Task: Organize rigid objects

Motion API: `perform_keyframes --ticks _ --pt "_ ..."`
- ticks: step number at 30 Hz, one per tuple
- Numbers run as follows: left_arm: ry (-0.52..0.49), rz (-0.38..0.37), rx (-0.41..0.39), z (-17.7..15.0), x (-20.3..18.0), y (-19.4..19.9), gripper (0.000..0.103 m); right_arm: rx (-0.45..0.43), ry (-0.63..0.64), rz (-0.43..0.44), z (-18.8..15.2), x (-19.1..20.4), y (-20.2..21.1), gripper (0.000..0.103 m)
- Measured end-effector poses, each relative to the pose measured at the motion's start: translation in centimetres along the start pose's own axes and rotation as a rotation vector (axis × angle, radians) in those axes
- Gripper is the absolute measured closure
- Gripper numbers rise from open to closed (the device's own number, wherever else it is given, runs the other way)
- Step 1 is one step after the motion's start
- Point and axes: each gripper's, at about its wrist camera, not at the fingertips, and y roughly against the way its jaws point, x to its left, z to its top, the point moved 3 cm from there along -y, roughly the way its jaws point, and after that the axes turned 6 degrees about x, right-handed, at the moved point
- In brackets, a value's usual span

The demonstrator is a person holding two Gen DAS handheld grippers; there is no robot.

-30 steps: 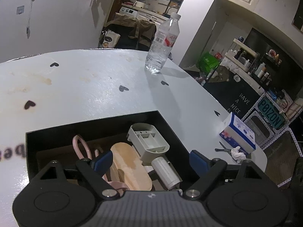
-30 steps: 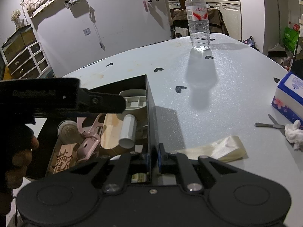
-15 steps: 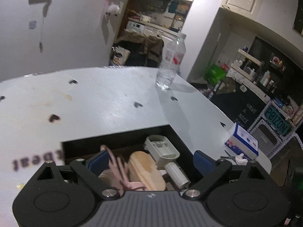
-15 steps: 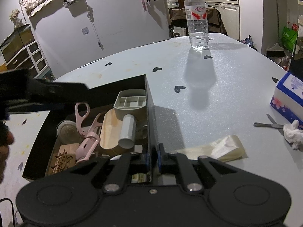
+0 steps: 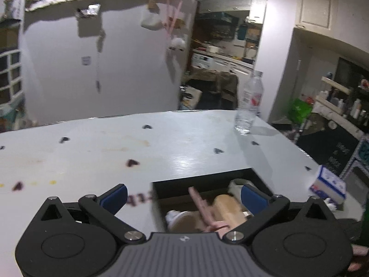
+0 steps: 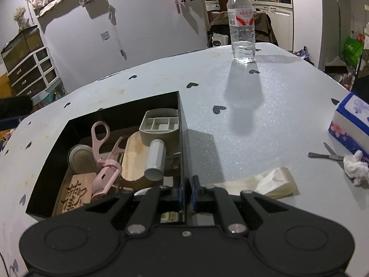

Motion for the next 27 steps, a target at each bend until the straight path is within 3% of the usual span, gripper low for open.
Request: perform_keyframes --ticks 8,16,18,27 --pt "0.012 0.11 -0.027 -2.5 1.0 1.5 0.0 -0.072 0.068 -0.033 0.4 1.1 2.3 0.096" --pt "0.017 0.152 -0.058 -4.8 0.5 2.7 0.0 -0.2 0.157 0.003 0.5 2.7 6.5 0.094" --pt "0.016 0.161 -0.07 -5.3 0.1 3.1 0.0 -0.232 0.18 0.01 0.3 3.3 7.6 0.09" --pt "0.004 0.203 -0.11 -7.9 -1.0 5.3 0.0 -0.281 0.216 -0.047 -2.5 3.6 9.6 0.053"
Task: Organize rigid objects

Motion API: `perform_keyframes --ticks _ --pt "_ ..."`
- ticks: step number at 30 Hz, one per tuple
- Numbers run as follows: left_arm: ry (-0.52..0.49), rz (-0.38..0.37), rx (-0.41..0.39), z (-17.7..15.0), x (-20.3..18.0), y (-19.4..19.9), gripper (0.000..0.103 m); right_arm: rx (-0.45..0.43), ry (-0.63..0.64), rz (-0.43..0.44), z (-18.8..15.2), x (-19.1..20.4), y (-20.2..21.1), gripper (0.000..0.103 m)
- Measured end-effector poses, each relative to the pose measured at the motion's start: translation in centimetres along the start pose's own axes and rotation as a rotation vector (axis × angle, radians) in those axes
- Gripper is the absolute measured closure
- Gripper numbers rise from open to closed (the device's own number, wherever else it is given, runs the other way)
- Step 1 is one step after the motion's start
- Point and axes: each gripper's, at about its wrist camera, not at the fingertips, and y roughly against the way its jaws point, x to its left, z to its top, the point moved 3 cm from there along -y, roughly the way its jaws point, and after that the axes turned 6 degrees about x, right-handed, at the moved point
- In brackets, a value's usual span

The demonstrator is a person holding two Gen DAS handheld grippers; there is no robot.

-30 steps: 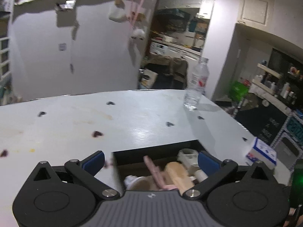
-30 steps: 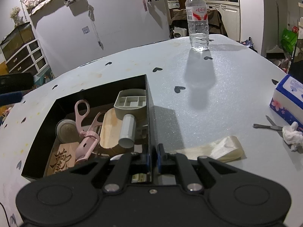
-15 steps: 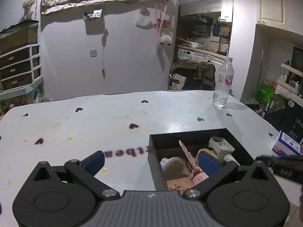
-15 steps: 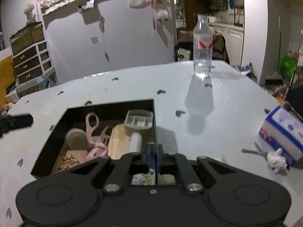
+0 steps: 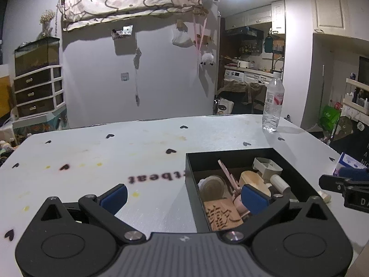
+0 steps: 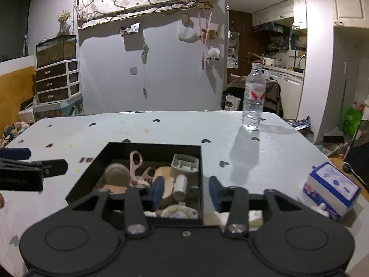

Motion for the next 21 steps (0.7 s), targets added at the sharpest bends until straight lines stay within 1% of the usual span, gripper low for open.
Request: perform_keyframes --ticks 2,3,5,7,11,21 --pt "0.0 0.003 -0.001 -0.6 -0.2 0.5 0.0 -0.006 -0.003 -0.004 -0.6 -0.1 0.6 0.041" --pt "0.002 0.005 -0.001 -0.8 -0.2 0.7 0.0 -0.01 -0.003 -0.008 -0.8 -0.1 1.0 0.038" --pt "0.005 0.012 -0.002 -1.4 -0.4 1.1 0.0 -0.022 -0.001 -0.023 -1.4 -0.2 1.6 0.026" --pt "0.006 0.019 -0.004 -1.8 -0.4 1.6 0.0 -0.029 -0.003 -0.04 -1.8 -0.4 2.2 0.021" --pt "0.007 0.033 -0.016 -2.6 -0.6 2.8 0.0 -0.049 -0.01 -0.063 -2.6 -0.6 3.5 0.016" --pt "-0.009 0.063 -0.069 -3.4 -1.2 6.1 0.0 -0.125 -0.015 -0.076 -3.7 -0.6 6.8 0.011"
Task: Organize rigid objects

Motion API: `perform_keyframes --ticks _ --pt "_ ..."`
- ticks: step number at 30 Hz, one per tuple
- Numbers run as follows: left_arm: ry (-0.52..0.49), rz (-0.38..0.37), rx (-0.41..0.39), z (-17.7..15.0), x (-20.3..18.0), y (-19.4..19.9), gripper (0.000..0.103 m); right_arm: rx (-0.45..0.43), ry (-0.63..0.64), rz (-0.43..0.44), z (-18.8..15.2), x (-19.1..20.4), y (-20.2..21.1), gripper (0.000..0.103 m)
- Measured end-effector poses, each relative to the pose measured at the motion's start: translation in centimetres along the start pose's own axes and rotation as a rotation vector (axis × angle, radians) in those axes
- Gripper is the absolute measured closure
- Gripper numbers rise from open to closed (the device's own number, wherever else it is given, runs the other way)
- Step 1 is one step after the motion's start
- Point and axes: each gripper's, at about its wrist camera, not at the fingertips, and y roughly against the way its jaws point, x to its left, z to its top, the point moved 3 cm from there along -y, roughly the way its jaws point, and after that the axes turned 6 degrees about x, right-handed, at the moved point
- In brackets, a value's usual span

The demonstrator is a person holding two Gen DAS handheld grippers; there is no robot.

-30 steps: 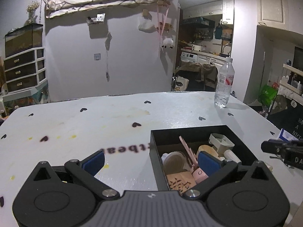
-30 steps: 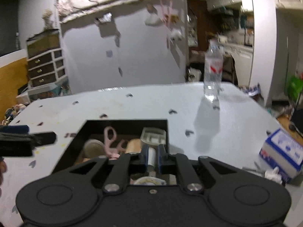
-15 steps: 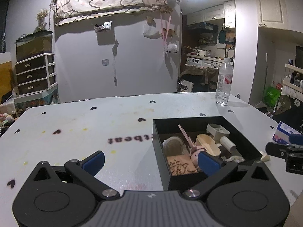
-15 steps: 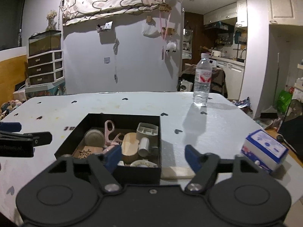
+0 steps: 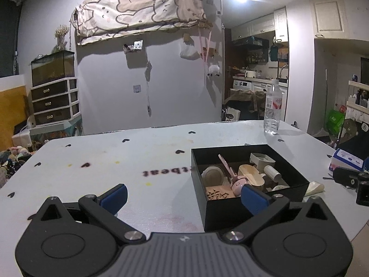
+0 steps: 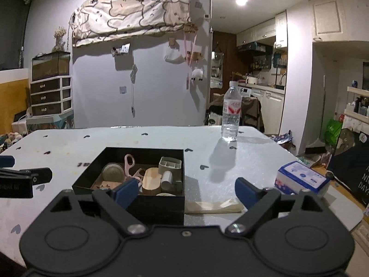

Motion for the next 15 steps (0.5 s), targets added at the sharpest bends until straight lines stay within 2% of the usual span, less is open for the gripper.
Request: perform_keyframes --ticks 5,15 --pt "-0.01 -0.008 -0.021 0.02 -0.32 0.97 0.0 -0.026 -0.004 0.001 -0.1 -0.2 1.1 0.006" --pt "-0.007 -0.014 -0.022 -0.05 -0.34 1.16 0.0 -0.022 -0.004 -0.023 -0.13 -0.2 1.19 0.002"
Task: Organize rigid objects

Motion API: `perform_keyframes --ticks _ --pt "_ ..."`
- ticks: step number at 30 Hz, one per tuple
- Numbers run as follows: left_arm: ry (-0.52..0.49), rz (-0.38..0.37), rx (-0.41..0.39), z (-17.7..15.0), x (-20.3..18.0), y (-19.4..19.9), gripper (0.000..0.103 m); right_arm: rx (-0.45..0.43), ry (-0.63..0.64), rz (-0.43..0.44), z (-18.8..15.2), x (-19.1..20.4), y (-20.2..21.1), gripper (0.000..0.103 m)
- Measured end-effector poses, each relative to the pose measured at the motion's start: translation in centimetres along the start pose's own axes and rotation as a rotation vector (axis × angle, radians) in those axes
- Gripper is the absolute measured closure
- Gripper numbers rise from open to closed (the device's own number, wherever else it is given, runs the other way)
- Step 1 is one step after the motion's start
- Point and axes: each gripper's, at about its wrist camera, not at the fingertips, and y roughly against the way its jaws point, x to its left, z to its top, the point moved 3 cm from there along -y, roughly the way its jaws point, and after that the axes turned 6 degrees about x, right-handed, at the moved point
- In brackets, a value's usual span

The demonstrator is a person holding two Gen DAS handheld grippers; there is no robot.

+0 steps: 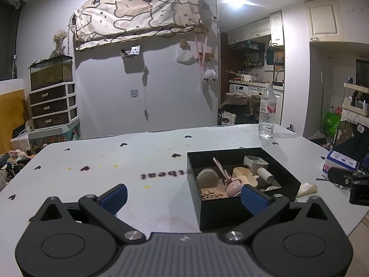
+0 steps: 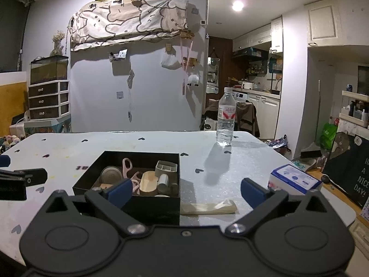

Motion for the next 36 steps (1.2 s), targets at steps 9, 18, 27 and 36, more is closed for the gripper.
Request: perform_keyframes --ticks 9,18,27,36 --pt "0.013 -0.002 0.001 -0.4 0.13 0.32 0.0 -0.003 0.007 0.001 -0.01 0.26 0.17 0.001" --pt "0.014 -0.002 0.0 -0.36 0.17 0.31 0.0 -0.003 0.003 -0.001 -0.01 0.19 0.25 0.001" --pt "0.015 -0.003 0.0 -0.47 0.07 0.35 0.0 -0.005 0.002 -0.002 0.02 -0.02 0.31 0.001" --pt "0.016 -0.004 0.0 -0.44 0.14 0.36 0.0 -0.005 0.003 -0.002 0.04 -0.02 0.27 0.001"
